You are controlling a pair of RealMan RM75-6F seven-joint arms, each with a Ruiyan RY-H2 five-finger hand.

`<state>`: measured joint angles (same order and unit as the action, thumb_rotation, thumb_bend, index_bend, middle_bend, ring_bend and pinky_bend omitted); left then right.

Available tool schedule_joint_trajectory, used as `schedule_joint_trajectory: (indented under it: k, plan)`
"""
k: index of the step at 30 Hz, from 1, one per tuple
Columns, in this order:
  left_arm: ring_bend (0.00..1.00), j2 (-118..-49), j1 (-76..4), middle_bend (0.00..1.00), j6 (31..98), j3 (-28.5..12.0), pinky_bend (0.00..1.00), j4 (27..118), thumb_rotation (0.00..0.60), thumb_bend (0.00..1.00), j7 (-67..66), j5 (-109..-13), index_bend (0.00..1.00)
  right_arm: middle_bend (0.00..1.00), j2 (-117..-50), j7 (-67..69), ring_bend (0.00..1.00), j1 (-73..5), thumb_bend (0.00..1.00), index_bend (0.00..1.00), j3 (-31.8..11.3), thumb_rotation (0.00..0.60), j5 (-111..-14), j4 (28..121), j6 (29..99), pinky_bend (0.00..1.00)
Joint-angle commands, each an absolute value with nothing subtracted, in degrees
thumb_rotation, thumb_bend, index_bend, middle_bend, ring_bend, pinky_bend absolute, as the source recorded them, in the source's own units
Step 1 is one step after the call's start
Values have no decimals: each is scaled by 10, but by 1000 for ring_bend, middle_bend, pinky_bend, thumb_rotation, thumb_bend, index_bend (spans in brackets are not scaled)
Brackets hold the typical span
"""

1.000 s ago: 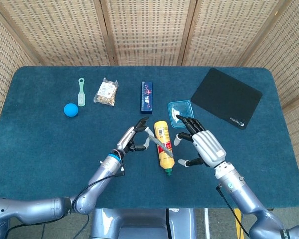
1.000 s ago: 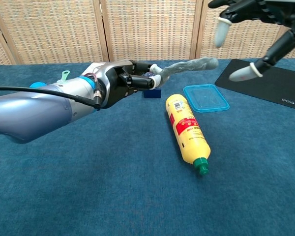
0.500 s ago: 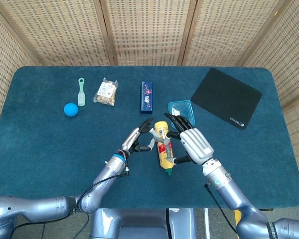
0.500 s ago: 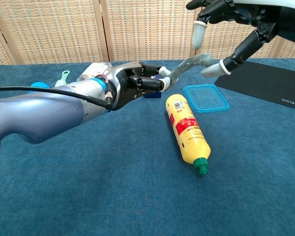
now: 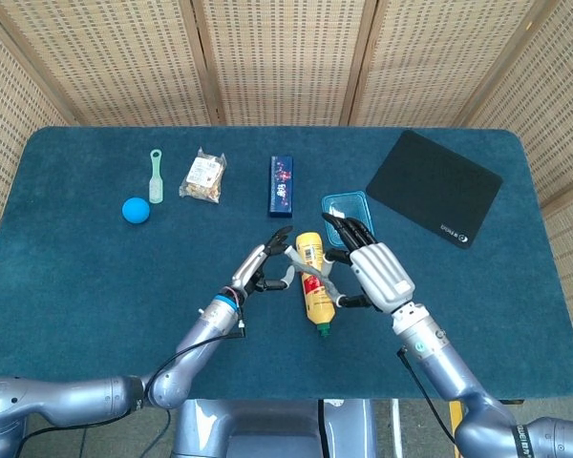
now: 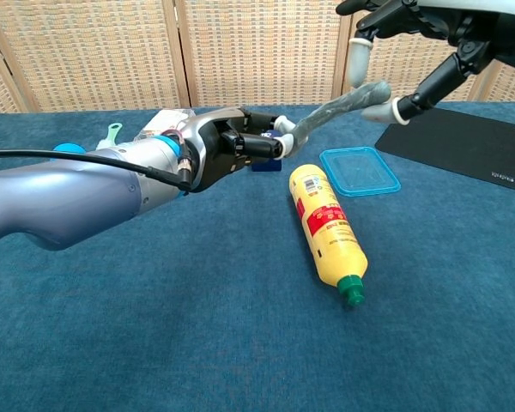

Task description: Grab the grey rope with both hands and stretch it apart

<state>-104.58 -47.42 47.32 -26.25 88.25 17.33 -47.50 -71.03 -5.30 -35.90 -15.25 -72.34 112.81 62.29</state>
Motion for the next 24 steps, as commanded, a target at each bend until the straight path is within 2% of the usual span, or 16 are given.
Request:
schedule_joint_trajectory:
  k: [1, 24]
  plan:
    - [0, -1045, -474, 0, 473, -262, 0, 882, 600, 577, 174, -475, 779, 32, -708, -51, 0, -359, 405, 566, -151, 600, -725, 1129, 623, 0]
    - [0, -1046, -476, 0, 468, -261, 0, 883, 600, 577, 175, -470, 779, 54, -706, -30, 0, -369, 452, 581, -153, 600, -696, 1140, 613, 0]
